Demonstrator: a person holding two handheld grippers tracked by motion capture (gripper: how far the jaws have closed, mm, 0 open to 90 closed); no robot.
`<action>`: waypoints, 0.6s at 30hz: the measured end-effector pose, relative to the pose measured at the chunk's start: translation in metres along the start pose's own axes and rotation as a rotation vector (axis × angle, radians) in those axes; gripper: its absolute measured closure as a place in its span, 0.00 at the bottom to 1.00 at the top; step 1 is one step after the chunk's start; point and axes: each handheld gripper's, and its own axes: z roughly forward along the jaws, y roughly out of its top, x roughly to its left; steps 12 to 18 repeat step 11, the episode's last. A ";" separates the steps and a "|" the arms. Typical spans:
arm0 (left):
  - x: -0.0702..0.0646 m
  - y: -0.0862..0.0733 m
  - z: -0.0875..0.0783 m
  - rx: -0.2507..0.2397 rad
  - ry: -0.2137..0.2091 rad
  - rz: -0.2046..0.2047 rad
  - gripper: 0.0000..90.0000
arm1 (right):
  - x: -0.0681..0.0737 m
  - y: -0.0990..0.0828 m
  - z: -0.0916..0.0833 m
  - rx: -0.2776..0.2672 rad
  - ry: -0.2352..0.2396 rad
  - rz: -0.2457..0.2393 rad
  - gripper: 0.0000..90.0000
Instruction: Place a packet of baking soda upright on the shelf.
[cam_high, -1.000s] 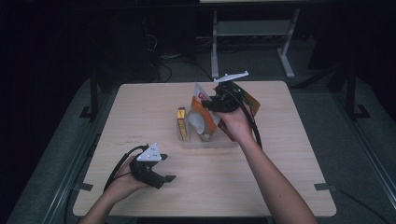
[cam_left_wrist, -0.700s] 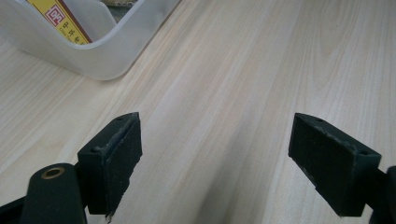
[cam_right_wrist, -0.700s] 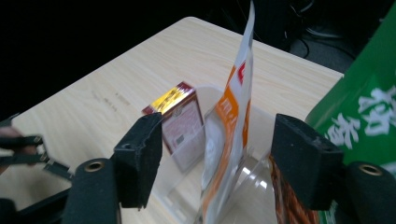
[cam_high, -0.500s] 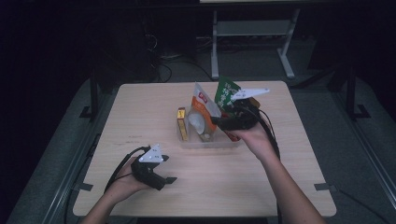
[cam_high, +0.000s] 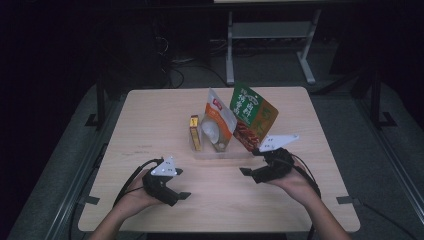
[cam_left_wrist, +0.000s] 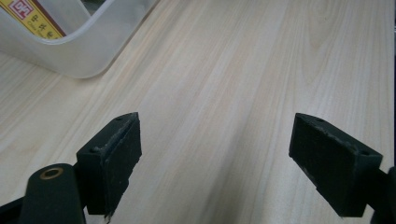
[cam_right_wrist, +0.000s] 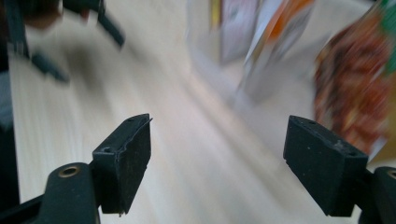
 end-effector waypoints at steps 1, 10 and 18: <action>-0.001 0.000 0.002 -0.007 -0.007 -0.008 0.18 | 0.002 -0.014 0.003 0.027 0.013 -0.013 0.25; -0.003 0.000 0.003 0.007 -0.021 0.008 0.18 | 0.005 -0.034 0.009 0.086 0.032 -0.017 0.25; -0.003 0.000 0.003 0.004 -0.021 0.008 0.18 | 0.005 -0.034 0.009 0.079 0.033 -0.022 0.25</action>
